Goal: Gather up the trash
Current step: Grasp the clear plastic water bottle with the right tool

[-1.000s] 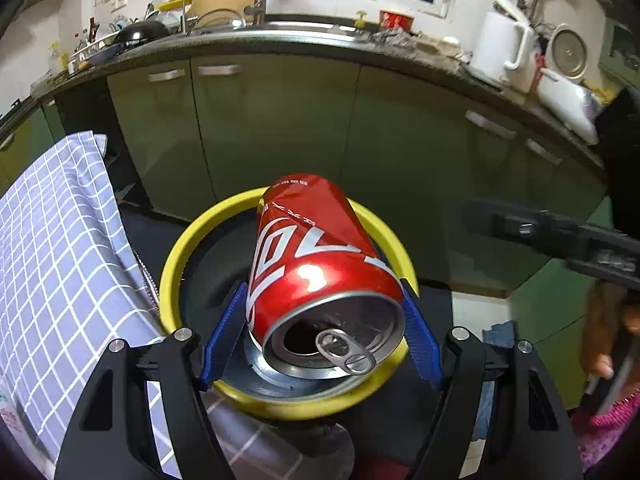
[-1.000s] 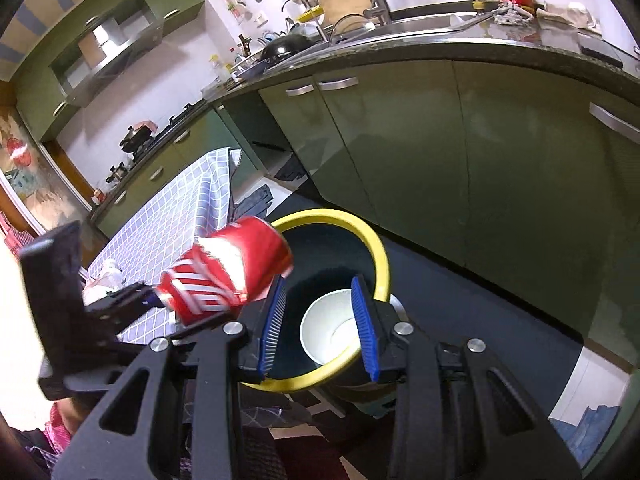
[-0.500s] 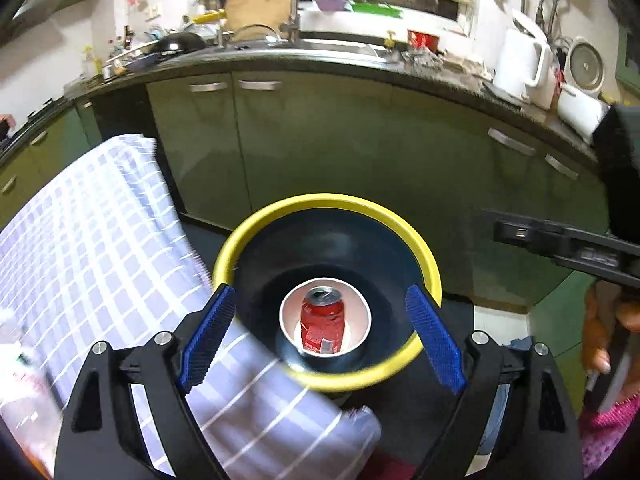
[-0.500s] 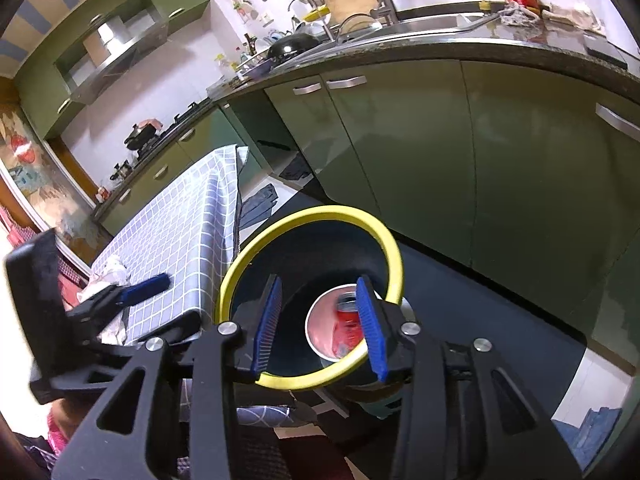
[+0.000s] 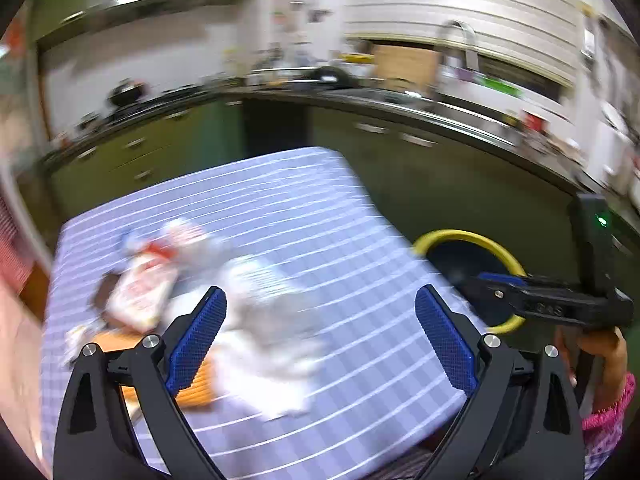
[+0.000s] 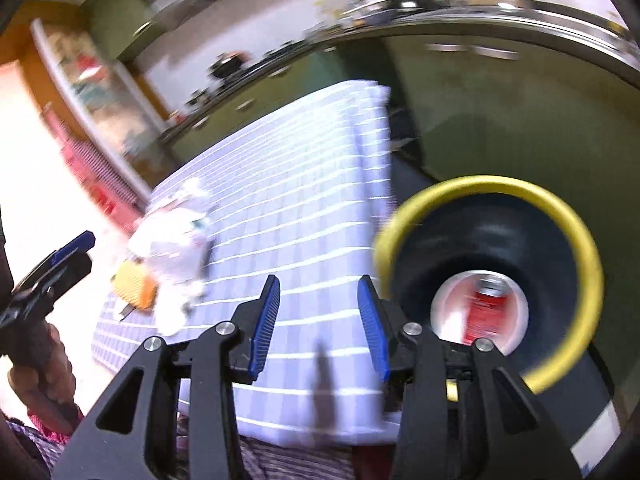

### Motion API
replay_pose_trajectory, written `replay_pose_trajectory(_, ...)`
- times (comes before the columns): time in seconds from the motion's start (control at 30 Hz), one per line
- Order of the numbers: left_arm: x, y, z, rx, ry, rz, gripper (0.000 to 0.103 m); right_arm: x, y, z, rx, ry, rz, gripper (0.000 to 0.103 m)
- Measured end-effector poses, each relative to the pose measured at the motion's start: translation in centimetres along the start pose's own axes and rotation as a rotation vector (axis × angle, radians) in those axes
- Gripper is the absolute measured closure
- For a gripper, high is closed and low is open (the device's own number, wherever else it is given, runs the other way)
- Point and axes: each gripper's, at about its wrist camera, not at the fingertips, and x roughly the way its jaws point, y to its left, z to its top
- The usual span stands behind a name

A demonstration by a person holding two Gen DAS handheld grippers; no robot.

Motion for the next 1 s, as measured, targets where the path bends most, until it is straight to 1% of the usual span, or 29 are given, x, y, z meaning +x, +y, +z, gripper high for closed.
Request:
replay_pose_trajectory(0.1,-1.1,4.1,-1.1,-0.068,-0.001,0.079,0.009,1.8,3.6,0.4,-0.065,0.019,0.064,0.056)
replay_pose_trajectory(0.13,-1.4,5.6,-1.7,-0.093,0.000,0.105,0.009,2.3,4.7,0.6,-0.082,0.023,0.076,0.056)
replay_pose_trajectory(0.23,-2.2,9.2,-3.2,-0.156,0.004,0.162,0.009,3.7,7.7,1.1,-0.124,0.024,0.118,0.049)
replay_pose_trajectory(0.3,-2.3,10.8,-3.8,-0.187,0.005,0.187,0.009,4.7,9.6,1.2,-0.144,0.021,0.137,0.040)
replay_pose_trajectory(0.33,-2.4,11.3,-4.4,-0.198,0.005,0.191,0.009,5.4,10.5,1.3,-0.161,0.026,0.141,0.039)
replay_pose_trajectory(0.47,-2.5,12.4,-4.9,-0.217,0.002,0.187,0.009,7.9,12.6,1.7,-0.181,0.042,0.119,0.033)
replay_pose_trajectory(0.57,-2.4,12.3,-5.1,-0.217,0.003,0.182,0.009,10.0,12.8,2.2,-0.160,0.062,0.089,0.033)
replay_pose_trajectory(0.7,-2.2,12.3,-5.4,-0.223,0.008,0.176,0.009,12.0,12.5,2.2,-0.125,0.089,0.082,0.033)
replay_pose_trajectory(0.93,-1.6,11.9,-5.5,-0.219,0.018,0.175,0.009,13.8,12.4,2.1,-0.101,0.106,0.066,0.033)
replay_pose_trajectory(0.97,-1.5,11.9,-5.5,-0.219,0.020,0.175,0.009,13.7,12.4,2.1,-0.100,0.097,0.061,0.041)
replay_pose_trajectory(1.0,-1.5,11.9,-5.5,-0.218,0.020,0.175,0.009,13.6,12.4,2.1,-0.101,0.086,0.048,0.043)
